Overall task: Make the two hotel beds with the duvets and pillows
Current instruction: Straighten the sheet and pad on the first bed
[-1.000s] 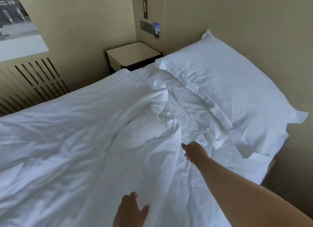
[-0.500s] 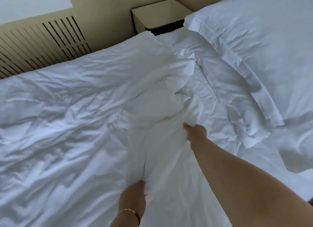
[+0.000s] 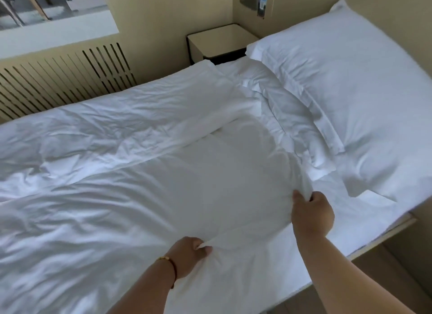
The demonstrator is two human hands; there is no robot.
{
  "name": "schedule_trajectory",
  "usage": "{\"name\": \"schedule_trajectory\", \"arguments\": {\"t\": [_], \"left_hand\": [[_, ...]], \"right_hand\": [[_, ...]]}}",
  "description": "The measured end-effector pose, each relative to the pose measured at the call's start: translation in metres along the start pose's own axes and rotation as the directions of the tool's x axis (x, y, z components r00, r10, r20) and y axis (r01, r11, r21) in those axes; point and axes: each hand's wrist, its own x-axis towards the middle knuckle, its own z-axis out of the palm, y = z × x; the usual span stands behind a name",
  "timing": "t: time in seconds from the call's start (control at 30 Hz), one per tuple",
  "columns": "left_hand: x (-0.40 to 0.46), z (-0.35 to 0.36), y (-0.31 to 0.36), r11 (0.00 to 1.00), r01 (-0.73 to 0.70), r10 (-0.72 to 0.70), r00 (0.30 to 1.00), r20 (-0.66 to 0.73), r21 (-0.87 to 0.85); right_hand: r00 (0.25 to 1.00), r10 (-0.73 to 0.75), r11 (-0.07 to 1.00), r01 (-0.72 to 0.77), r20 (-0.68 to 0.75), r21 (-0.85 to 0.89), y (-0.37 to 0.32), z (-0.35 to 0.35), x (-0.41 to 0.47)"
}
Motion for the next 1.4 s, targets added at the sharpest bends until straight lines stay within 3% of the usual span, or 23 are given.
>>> {"name": "schedule_trajectory", "arguments": {"t": [0.1,0.23,0.3,0.47,0.57,0.67,0.73,0.77,0.83,0.87,0.9,0.93,0.97,1.0,1.03,1.07,1.1,1.2,1.27,1.33,1.4], "left_hand": [[-0.015,-0.002,-0.001,0.999,0.009,-0.009,1.000,0.012,0.046],[-0.018,-0.001,0.017,0.994,-0.044,0.053,0.994,-0.096,0.096],[-0.015,0.000,0.032,0.993,-0.077,0.087,0.989,-0.117,0.088],[0.027,-0.008,0.086,0.973,-0.110,0.061,0.971,-0.233,-0.204],[0.076,-0.013,0.133,0.912,-0.122,0.018,0.966,-0.259,-0.391],[0.128,-0.018,0.186,0.799,-0.085,-0.079,0.967,-0.243,-0.596],[0.160,-0.017,0.218,0.676,0.007,-0.151,0.980,-0.129,-0.737],[0.174,-0.015,0.228,0.635,0.067,-0.191,0.979,-0.073,-0.769],[0.198,-0.008,0.240,0.631,0.149,-0.290,0.956,-0.053,-0.761],[0.208,-0.004,0.239,0.662,0.193,-0.364,0.928,-0.085,-0.725],[0.217,0.000,0.234,0.727,0.242,-0.428,0.892,-0.148,-0.642],[0.222,0.004,0.228,0.793,0.276,-0.451,0.865,-0.218,-0.544],[0.226,0.005,0.220,0.834,0.277,-0.441,0.855,-0.275,-0.477],[0.230,0.007,0.212,0.847,0.258,-0.429,0.849,-0.310,-0.465],[0.234,0.009,0.204,0.822,0.211,-0.423,0.848,-0.320,-0.529],[0.235,0.012,0.195,0.759,0.155,-0.428,0.850,-0.305,-0.632],[0.234,0.014,0.188,0.677,0.118,-0.443,0.854,-0.274,-0.726],[0.225,0.016,0.178,0.527,0.073,-0.440,0.876,-0.198,-0.847],[0.216,0.014,0.184,0.520,0.060,-0.421,0.886,-0.195,-0.852],[0.211,0.013,0.194,0.567,0.042,-0.406,0.883,-0.235,-0.822],[0.204,0.014,0.205,0.565,0.023,-0.375,0.897,-0.232,-0.825]], "right_hand": [[0.982,-0.079,0.987,0.102,0.174,-0.126,-0.003,-0.005,-0.020],[0.895,-0.146,0.918,0.282,0.422,-0.280,-0.006,-0.013,-0.016],[0.891,-0.152,0.910,0.295,0.427,-0.292,-0.003,-0.015,-0.003],[0.933,-0.117,0.957,0.197,0.342,-0.212,-0.009,-0.009,0.072],[0.901,-0.129,0.968,0.205,0.414,-0.145,-0.021,0.006,0.133],[0.764,-0.067,0.989,0.135,0.641,-0.057,-0.046,0.029,0.172],[0.566,0.045,0.995,-0.101,0.823,0.015,-0.053,0.047,0.174],[0.454,0.073,0.989,-0.149,0.888,-0.005,-0.055,0.052,0.168],[0.275,0.071,0.995,-0.081,0.959,-0.051,-0.057,0.059,0.159],[0.231,0.054,0.997,-0.063,0.971,-0.040,-0.057,0.063,0.158],[0.229,0.038,0.995,-0.101,0.973,-0.015,-0.055,0.069,0.164],[0.289,0.000,0.992,-0.117,0.957,0.036,-0.057,0.073,0.173],[0.430,-0.048,0.995,-0.058,0.902,0.081,-0.055,0.082,0.188],[0.573,-0.108,0.993,0.102,0.813,0.061,-0.055,0.089,0.205],[0.648,-0.161,0.964,0.264,0.744,-0.021,-0.052,0.096,0.221],[0.667,-0.165,0.935,0.340,0.726,-0.100,-0.053,0.100,0.230],[0.641,-0.106,0.930,0.334,0.760,-0.152,-0.049,0.107,0.237],[0.484,0.166,0.976,0.046,0.859,-0.215,-0.042,0.110,0.228],[0.460,0.177,0.981,-0.011,0.870,-0.193,-0.039,0.105,0.216],[0.561,0.113,0.993,-0.041,0.820,-0.109,-0.038,0.091,0.210],[0.747,0.048,0.996,0.014,0.663,-0.087,-0.036,0.056,0.210]]}}
